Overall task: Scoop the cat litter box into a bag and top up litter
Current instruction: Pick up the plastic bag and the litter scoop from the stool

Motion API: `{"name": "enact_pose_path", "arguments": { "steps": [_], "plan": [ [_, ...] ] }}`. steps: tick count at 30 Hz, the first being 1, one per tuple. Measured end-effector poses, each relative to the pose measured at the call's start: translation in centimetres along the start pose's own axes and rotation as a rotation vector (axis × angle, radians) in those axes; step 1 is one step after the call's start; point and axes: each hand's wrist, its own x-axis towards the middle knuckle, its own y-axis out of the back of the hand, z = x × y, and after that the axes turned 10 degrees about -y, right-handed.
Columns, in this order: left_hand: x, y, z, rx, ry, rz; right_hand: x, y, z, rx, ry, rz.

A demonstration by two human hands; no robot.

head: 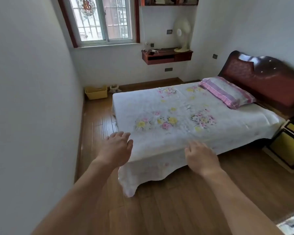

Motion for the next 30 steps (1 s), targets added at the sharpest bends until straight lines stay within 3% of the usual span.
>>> {"name": "enact_pose_path", "arguments": {
  "steps": [16,30],
  "plan": [
    [21.6,-2.9,5.2,-0.016,-0.140,-0.029,17.2,3.4,6.5,-0.027,-0.136,0.016],
    [47.2,-6.9,8.6,-0.013,-0.486,-0.082,32.8,5.0,10.0,-0.063,-0.460,0.131]
  ]
}}
